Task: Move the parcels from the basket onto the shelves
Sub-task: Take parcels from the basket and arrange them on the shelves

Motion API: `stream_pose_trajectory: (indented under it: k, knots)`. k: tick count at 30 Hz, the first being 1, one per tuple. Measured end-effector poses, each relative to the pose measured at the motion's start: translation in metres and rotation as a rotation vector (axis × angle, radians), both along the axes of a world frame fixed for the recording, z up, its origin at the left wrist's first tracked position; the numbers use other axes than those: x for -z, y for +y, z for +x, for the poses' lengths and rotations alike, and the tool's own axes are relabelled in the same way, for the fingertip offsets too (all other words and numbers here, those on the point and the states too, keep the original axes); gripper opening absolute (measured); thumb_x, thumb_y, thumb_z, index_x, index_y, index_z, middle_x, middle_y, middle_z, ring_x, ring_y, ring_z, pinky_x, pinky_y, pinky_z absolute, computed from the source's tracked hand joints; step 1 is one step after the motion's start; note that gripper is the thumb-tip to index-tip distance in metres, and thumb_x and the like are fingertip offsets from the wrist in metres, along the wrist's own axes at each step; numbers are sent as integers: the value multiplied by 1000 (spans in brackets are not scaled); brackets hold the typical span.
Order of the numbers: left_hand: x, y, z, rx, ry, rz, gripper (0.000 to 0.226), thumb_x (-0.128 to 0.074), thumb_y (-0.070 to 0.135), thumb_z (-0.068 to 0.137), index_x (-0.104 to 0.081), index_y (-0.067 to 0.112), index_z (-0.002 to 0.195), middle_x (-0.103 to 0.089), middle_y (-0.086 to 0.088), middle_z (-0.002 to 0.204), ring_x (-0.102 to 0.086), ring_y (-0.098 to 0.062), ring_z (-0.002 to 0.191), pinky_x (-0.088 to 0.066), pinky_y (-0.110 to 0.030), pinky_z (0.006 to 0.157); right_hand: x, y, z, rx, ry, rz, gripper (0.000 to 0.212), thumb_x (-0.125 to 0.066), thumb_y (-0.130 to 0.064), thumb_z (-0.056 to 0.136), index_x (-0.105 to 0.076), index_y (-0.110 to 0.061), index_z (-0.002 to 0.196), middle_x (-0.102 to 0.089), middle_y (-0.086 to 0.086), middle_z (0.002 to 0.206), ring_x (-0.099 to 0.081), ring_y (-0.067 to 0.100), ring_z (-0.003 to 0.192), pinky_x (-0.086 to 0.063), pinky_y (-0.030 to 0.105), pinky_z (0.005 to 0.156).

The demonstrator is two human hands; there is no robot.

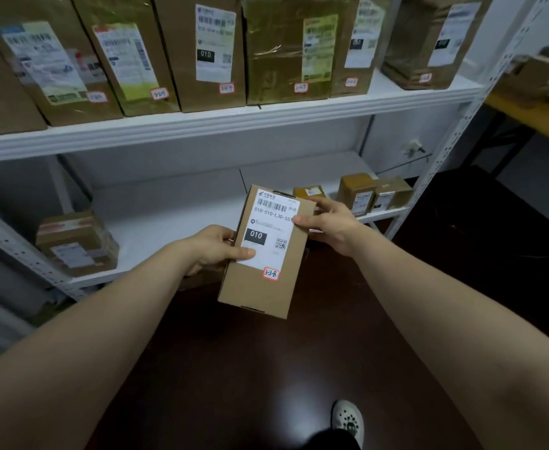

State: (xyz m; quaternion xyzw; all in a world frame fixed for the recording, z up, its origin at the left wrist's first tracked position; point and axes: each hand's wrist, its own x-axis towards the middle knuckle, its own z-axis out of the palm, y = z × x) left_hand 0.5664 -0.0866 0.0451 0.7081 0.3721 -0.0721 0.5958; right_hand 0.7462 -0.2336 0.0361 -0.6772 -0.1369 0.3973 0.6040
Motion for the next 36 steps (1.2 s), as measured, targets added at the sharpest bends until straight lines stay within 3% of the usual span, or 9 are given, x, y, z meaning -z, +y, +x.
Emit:
stream_pose_trajectory:
  k: [3,5,7,11,15,20,25,28,36]
  knots:
    - [11,-14,38,-28,36,-6,38,-75,5,79,-59,4,113,-70,-8,106,-67,-21,97,-54,-35,86,9,-13,39,-52,9,-41,79,-79,5,70,-44,-10,139,-60,9,119,-63,27,106,-50,47,96]
    - [25,-29,67,-28,77,-8,35,-73,-4,77,-58,1,108,-70,-10,103,-69,-17,85,-57,-29,77,15,-26,68,-172,-19,-117,81,-80,4,67,-44,-11,138,-60,7,117,-64,20,99,-54,39,88]
    - [40,-47,96,-2,132,15,32,-73,-8,75,-58,4,102,-70,-10,101,-69,-10,76,-56,-22,71,28,-41,97,-343,-63,-221,68,-81,3,68,-53,-12,128,-64,4,111,-64,18,98,-55,34,85]
    - [74,-74,148,6,185,66,52,-72,-5,78,-51,-1,125,-62,-12,122,-61,-18,103,-51,-20,76,62,-64,148,-410,-97,-322,50,-82,2,67,-61,-8,112,-67,4,100,-64,21,101,-53,32,89]
    - [98,-85,193,7,198,153,80,-75,4,78,-32,4,146,-43,-12,145,-43,-23,132,-39,-33,107,95,-73,190,-329,-119,-419,51,-86,-4,64,-60,-8,108,-67,7,104,-64,22,100,-53,32,85]
    - [131,-72,246,27,237,168,76,-69,6,85,-28,9,149,-42,-14,145,-44,-26,130,-38,-28,98,132,-72,230,-229,-92,-524,36,-85,-11,67,-54,-18,84,-65,2,91,-62,18,86,-50,28,67]
    - [175,-59,286,95,252,146,72,-66,6,87,-29,7,148,-42,-17,145,-44,-25,131,-37,-26,99,166,-68,256,-152,-39,-555,42,-81,-14,74,-54,-18,107,-62,-1,98,-59,15,87,-50,29,66]
    - [204,-58,299,114,266,143,74,-68,8,85,-29,6,147,-40,-17,146,-41,-25,133,-36,-29,103,189,-61,266,-87,-19,-565,55,-80,-14,76,-51,-19,122,-59,0,105,-58,19,96,-53,39,81]
    - [273,-65,323,81,258,195,73,-62,13,89,-22,10,150,-27,-12,154,-29,-25,141,-30,-39,113,251,-43,294,-58,63,-572,67,-79,-16,77,-45,-17,135,-60,1,113,-58,19,98,-51,40,86]
